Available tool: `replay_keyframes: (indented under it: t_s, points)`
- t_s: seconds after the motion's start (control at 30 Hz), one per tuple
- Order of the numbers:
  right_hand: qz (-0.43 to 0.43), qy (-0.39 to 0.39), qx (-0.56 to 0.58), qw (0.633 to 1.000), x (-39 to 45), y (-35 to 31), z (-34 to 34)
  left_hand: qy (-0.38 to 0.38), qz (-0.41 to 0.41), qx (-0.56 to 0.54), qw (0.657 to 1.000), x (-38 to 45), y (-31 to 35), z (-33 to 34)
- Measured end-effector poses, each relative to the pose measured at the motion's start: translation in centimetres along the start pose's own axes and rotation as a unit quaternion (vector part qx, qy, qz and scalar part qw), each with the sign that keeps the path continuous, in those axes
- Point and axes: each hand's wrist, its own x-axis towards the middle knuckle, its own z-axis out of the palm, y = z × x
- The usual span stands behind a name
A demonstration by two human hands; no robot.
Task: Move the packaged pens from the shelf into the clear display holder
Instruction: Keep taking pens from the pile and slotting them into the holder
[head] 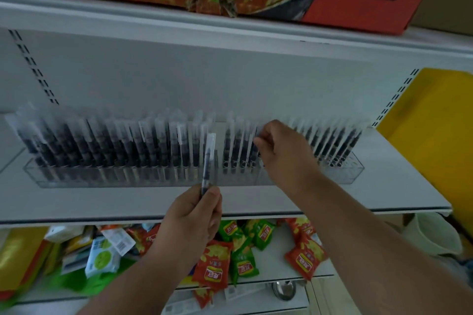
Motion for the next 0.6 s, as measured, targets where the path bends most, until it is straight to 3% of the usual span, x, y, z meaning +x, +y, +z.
replay_keyframes:
  t_s: [0.1,0.2,0.37,0.43,0.53,0.6]
  points:
    - [0.049,0.036,-0.018,0.998,-0.5,0.2,-0.5,-0.001,-0.002,0.007,1.0,0.1,0.1,0.2]
    - [0.05,0.057,0.076,0.994,-1.2,0.2,-1.4,-0.001,-0.006,-0.006,1.0,0.3,0.2,0.5]
    - [0.041,-0.118,0.288,0.949,-2.0,-1.9,-2.2,-0.061,0.016,0.039,0.997,0.7,0.8,3.0]
    - [0.047,-0.135,0.353,0.925,-2.4,-2.0,-2.4,-0.078,0.017,0.051,0.996,1.0,0.6,3.9]
    - [0.057,-0.056,0.376,0.923,-2.8,-0.9,-3.1,-0.056,0.081,0.201,0.975,1.7,0.4,3.5]
    - [0.062,0.045,0.353,0.932,-2.4,0.1,-3.8,-0.015,0.16,0.383,0.91,2.1,0.4,2.7]
